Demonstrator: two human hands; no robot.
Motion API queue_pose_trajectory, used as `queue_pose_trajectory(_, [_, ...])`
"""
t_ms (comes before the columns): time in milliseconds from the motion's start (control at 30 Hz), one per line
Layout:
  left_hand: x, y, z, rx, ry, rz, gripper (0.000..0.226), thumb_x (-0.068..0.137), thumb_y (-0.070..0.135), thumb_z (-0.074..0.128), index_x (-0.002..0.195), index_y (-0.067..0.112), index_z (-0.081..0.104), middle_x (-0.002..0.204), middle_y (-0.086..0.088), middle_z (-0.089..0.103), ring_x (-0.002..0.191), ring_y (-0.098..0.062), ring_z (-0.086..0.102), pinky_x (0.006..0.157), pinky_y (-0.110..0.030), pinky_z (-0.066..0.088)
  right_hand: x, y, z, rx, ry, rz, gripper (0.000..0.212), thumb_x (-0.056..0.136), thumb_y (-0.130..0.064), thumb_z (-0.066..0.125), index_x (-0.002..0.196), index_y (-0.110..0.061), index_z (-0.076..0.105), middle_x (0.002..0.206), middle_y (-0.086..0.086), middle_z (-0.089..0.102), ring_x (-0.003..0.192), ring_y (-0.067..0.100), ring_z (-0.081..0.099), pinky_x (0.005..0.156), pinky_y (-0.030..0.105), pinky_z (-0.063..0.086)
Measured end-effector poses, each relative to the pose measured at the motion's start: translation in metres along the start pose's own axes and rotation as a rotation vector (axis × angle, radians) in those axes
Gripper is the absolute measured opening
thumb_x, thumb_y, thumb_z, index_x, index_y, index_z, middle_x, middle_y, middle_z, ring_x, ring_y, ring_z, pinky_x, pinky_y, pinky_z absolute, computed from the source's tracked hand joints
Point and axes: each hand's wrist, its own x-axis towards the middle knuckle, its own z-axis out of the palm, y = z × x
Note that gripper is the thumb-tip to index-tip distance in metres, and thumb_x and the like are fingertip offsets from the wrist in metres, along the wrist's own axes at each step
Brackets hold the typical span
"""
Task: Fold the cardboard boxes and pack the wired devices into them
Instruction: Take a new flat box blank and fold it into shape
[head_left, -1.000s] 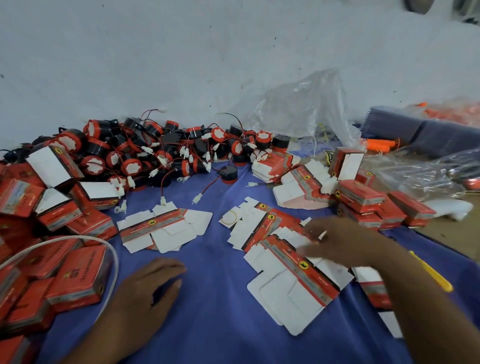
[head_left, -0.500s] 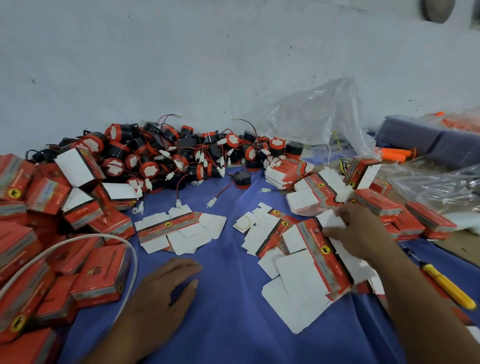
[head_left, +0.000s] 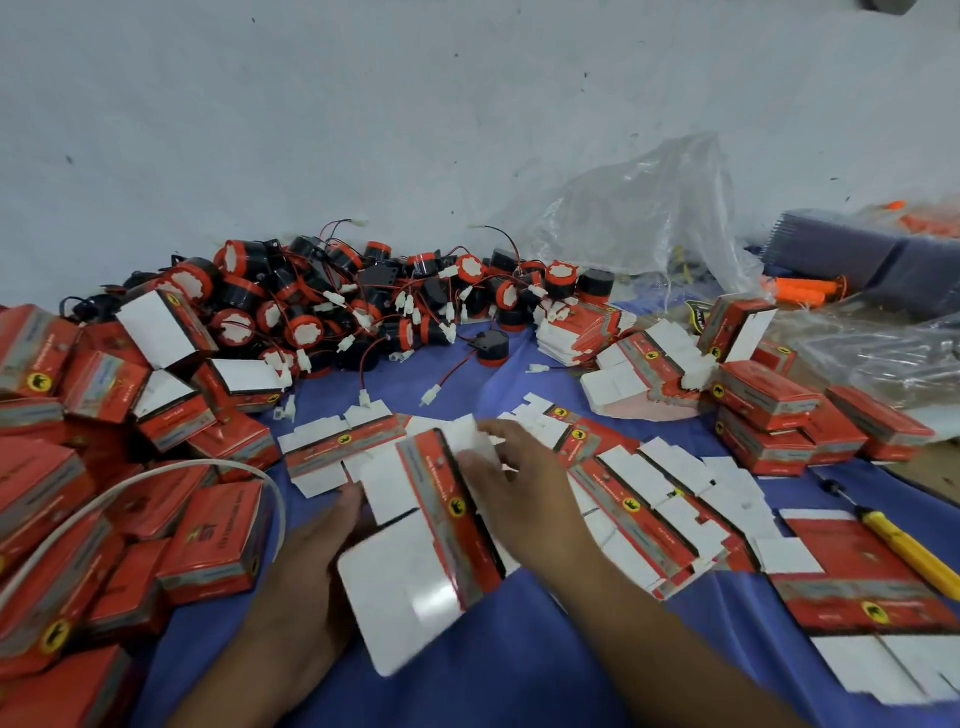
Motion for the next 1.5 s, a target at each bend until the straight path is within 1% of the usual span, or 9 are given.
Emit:
queue_pose_trajectory(133, [0.004,-0.001,0.000,-0.072,0.017,0.042,0.040,0.088,0.036,0.051,0.118,0.017,0.069,0.115,-0.014,0.072,0.098,-0.033,0.071,0.068,-0.040,0.060,-0.006,-0.003,0.023,-0.254,-0.088,-0.015,0.055,0.100,-0.051,0.050,0.148,-0.027,0.041,0.141,-0.010,0.053,0.129,0.013,0.050,0.104,0.025,0.036])
queue_pose_trajectory(267, [0.006,-0.003,-0.005,0.071,0.090,0.158,0.035,0.100,0.016,0.048,0.121,0.037,0.067,0.108,-0.003,0.075,0.094,-0.030,0.072,0.074,-0.045,0.059,-0.009,-0.002,0.027,-0.205,-0.227,0.012,0.062,0.076,-0.072,0.066,0.120,-0.041,0.036,0.115,-0.024,0.042,0.102,-0.002,0.048,0.077,0.012,0.036])
queue_pose_trajectory(433, [0.000,0.002,-0.005,0.130,-0.109,0.091,0.061,0.084,-0.010,0.057,0.119,0.039,0.068,0.108,-0.015,0.073,0.093,-0.037,0.072,0.067,-0.039,0.060,-0.011,0.001,0.026,-0.198,-0.316,-0.008,0.096,0.072,-0.059,0.079,0.145,-0.040,0.021,0.130,-0.021,0.036,0.121,0.004,0.044,0.099,0.023,0.042])
queue_pose_trajectory(667, [-0.003,0.006,-0.001,0.000,-0.164,0.039,0.041,0.072,0.012,0.072,0.113,0.020,0.073,0.112,-0.020,0.071,0.098,-0.038,0.071,0.071,-0.037,0.059,-0.014,-0.011,0.009,-0.064,-0.311,-0.093,0.066,0.068,-0.066,0.072,0.118,-0.078,0.029,0.111,-0.051,0.048,0.110,-0.021,0.051,0.079,0.000,0.044])
queue_pose_trajectory(800, [-0.009,0.007,0.000,0.058,-0.180,0.018,0.034,0.071,0.012,0.062,0.099,0.022,0.078,0.099,-0.018,0.075,0.088,-0.031,0.074,0.065,-0.030,0.059,-0.020,-0.015,0.010,-0.025,-0.344,-0.141,0.078,0.065,-0.071,0.070,0.132,-0.068,0.031,0.130,-0.036,0.050,0.123,-0.004,0.054,0.104,0.027,0.050])
queue_pose_trajectory(900, [-0.012,0.004,-0.002,0.055,-0.254,-0.142,0.056,0.041,0.003,0.073,0.097,0.006,0.076,0.097,-0.025,0.072,0.085,-0.036,0.072,0.060,-0.038,0.058,-0.026,-0.017,0.012,-0.016,-0.393,-0.168,0.087,0.067,-0.067,0.070,0.143,-0.061,0.027,0.144,-0.016,0.049,0.132,0.014,0.052,0.107,0.042,0.049])
queue_pose_trajectory(967, [-0.015,0.005,-0.004,0.041,-0.295,-0.209,0.064,0.039,-0.014,0.063,0.100,0.002,0.071,0.096,-0.027,0.072,0.083,-0.037,0.072,0.058,-0.039,0.058,-0.027,-0.019,0.011,0.011,-0.397,-0.200,0.087,0.070,-0.060,0.072,0.145,-0.056,0.030,0.144,-0.013,0.049,0.134,0.017,0.051,0.108,0.044,0.048])
queue_pose_trajectory(1133, [-0.019,0.004,-0.004,-0.006,-0.248,-0.182,0.067,0.031,0.013,0.074,0.098,0.002,0.071,0.083,-0.022,0.073,0.069,-0.030,0.073,0.053,-0.036,0.056,-0.027,-0.019,0.007,0.035,-0.436,-0.245,0.088,0.075,-0.054,0.074,0.148,-0.055,0.024,0.148,-0.024,0.042,0.140,0.010,0.044,0.113,0.046,0.044])
queue_pose_trajectory(1500, [-0.021,0.008,0.002,0.075,-0.367,-0.079,0.111,0.048,0.044,0.095,0.143,0.025,0.042,0.131,-0.006,0.065,0.118,-0.024,0.063,0.087,-0.032,0.057,-0.016,-0.005,0.003,0.185,-0.488,-0.171,0.077,0.075,-0.031,0.082,0.134,-0.056,0.039,0.127,-0.039,0.054,0.118,-0.020,0.051,0.083,0.007,0.049])
